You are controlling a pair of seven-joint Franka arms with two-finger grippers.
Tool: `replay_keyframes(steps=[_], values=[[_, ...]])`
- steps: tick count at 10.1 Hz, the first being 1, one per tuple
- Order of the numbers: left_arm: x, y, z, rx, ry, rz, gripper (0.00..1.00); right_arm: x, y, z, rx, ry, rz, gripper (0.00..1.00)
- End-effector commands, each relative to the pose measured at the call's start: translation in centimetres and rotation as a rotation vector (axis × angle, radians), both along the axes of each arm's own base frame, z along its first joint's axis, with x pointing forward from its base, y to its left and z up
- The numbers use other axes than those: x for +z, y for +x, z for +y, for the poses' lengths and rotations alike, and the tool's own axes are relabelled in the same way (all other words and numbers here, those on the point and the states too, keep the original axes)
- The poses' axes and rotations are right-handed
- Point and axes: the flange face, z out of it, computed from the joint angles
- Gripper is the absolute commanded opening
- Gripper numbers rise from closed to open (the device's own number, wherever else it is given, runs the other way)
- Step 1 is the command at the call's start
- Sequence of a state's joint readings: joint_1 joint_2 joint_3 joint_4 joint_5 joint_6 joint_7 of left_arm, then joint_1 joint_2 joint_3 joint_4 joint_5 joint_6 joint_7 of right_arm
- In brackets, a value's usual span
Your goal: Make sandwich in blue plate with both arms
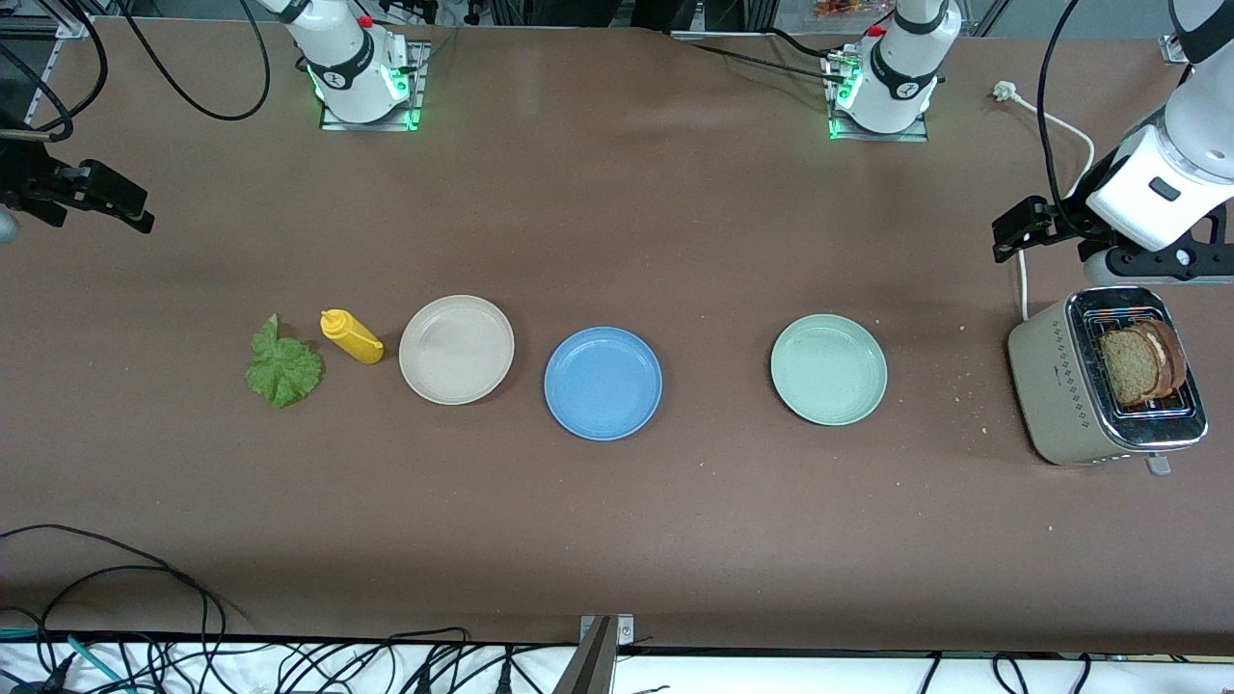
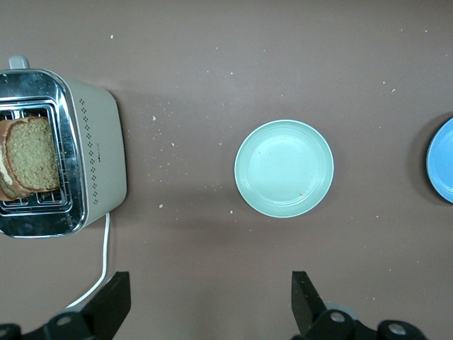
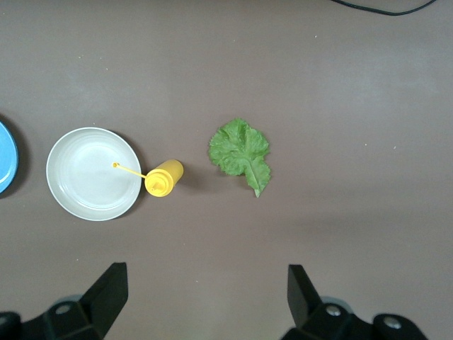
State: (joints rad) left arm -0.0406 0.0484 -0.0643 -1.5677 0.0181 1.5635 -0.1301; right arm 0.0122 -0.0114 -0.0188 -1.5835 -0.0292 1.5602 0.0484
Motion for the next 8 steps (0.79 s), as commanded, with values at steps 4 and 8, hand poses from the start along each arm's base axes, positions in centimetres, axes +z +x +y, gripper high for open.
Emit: replay_keyframes(steps=[4,8], values=[[2.0,-0.7,0.2,-0.018,-0.018,0.029,1.0,0.9,-0.4,-0.1,-0.012,0.015,-0.012,1.0],[3.2,-0.9,-0.2,-0.026,-0.016,0.016,1.0,1.1,-0.5,0.1,-0.008,0.015,-0.018,1.0]])
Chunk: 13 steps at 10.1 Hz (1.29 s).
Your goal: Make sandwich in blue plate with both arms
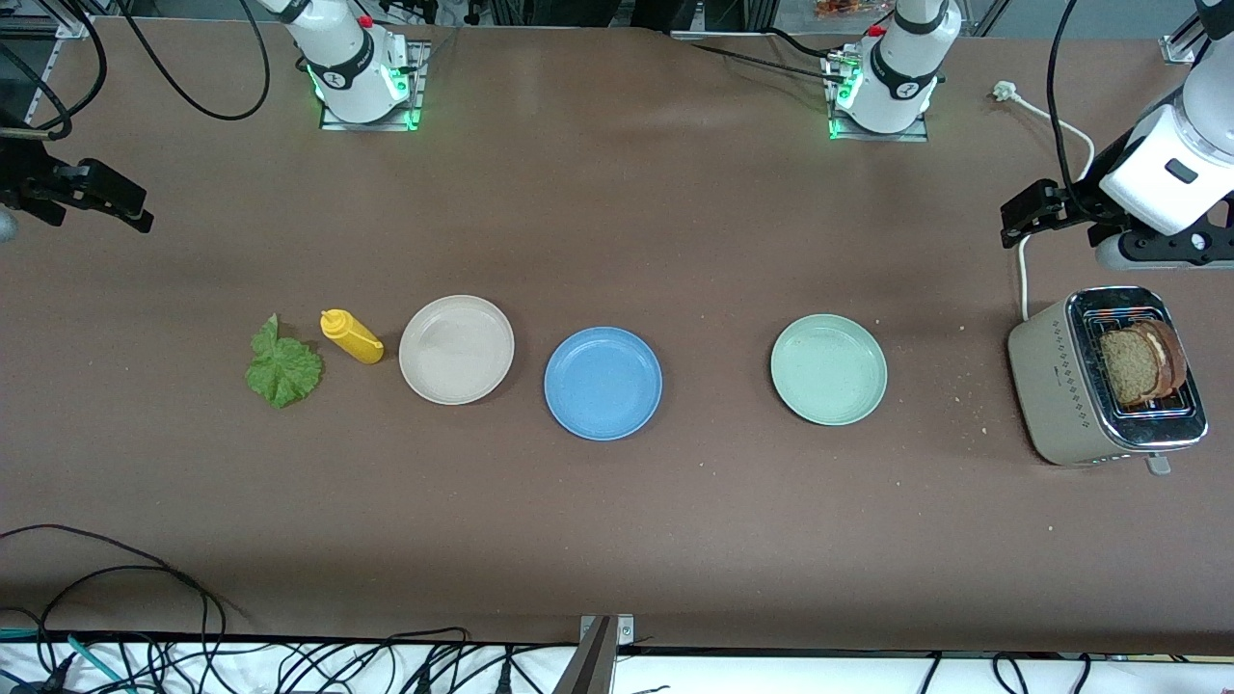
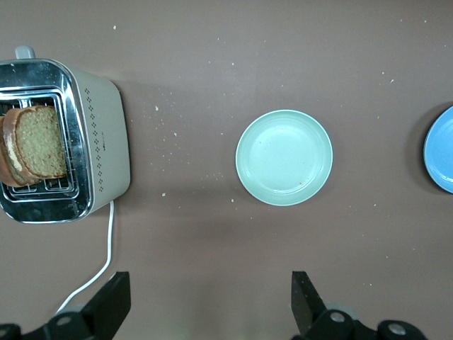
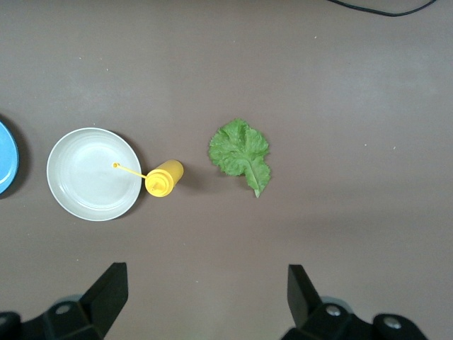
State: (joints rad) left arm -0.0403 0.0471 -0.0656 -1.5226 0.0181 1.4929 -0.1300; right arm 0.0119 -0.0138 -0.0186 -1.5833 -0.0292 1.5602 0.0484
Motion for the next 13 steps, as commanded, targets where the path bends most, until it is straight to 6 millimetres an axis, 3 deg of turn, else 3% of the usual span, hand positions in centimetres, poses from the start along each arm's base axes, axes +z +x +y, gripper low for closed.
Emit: replay_keyframes(steps=[1,4,13], values=[[2.0,-0.3,-0.4,-0.029,-0.02,-0.016,1.0,0.9,-0.4,0.0,-0.011,0.017,-0.011,1.0],[1.8,-0.9,-0.8,-0.038,-0.016,0.025,1.0,0.8,-0.4,0.0,-0.009,0.017,-0.01,1.0],[4.1,-1.9,-0.7,-0.041,-0.016,0.042,1.0,0.8,-0.4,0.0,-0.011,0.017,-0.011,1.0]])
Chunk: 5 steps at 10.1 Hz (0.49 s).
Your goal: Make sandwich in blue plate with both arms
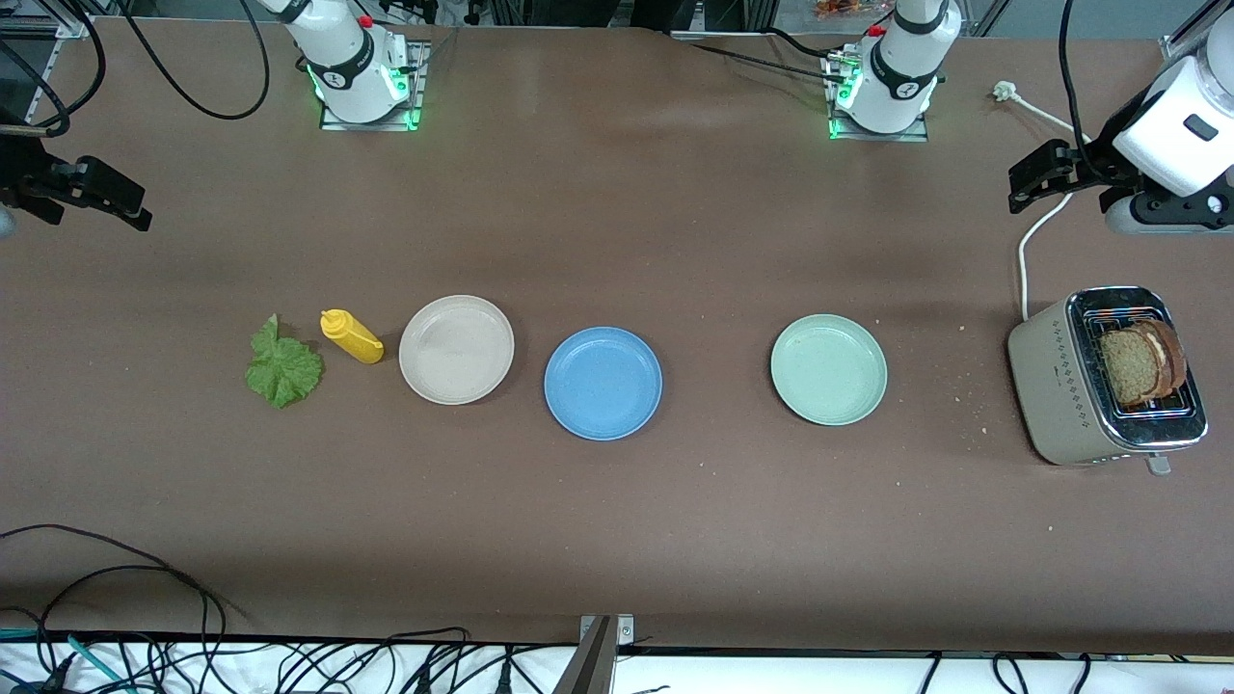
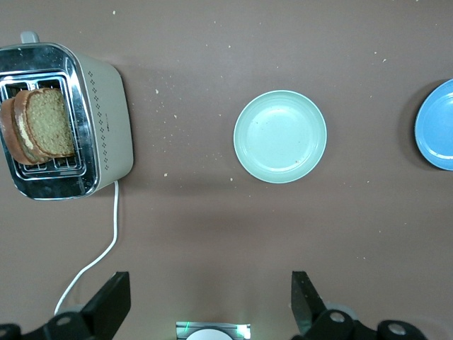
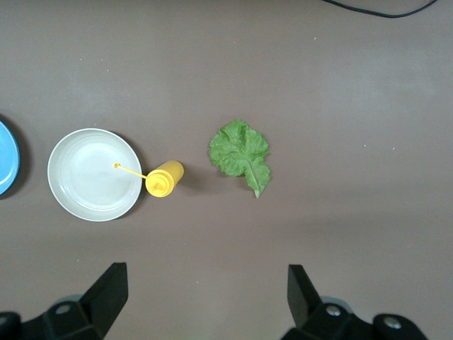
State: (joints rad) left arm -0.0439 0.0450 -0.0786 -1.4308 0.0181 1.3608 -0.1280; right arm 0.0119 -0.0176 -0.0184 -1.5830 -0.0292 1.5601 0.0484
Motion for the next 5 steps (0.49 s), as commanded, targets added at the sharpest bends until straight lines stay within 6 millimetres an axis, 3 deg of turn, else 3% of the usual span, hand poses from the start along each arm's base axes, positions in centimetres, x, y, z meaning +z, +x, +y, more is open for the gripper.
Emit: replay_keyframes(steps=[1,5], values=[[0.83,-0.39,0.07,-0.022,-0.019,0.004,1.0,0.68,-0.33,-0.05,-0.011,0.017,-0.007,1.0],[0.82,-0.7,1.01,-0.007,-0.016,0.03,1.0,0.68,-0.33,-0.05,-0.011,0.017,-0.007,1.0]])
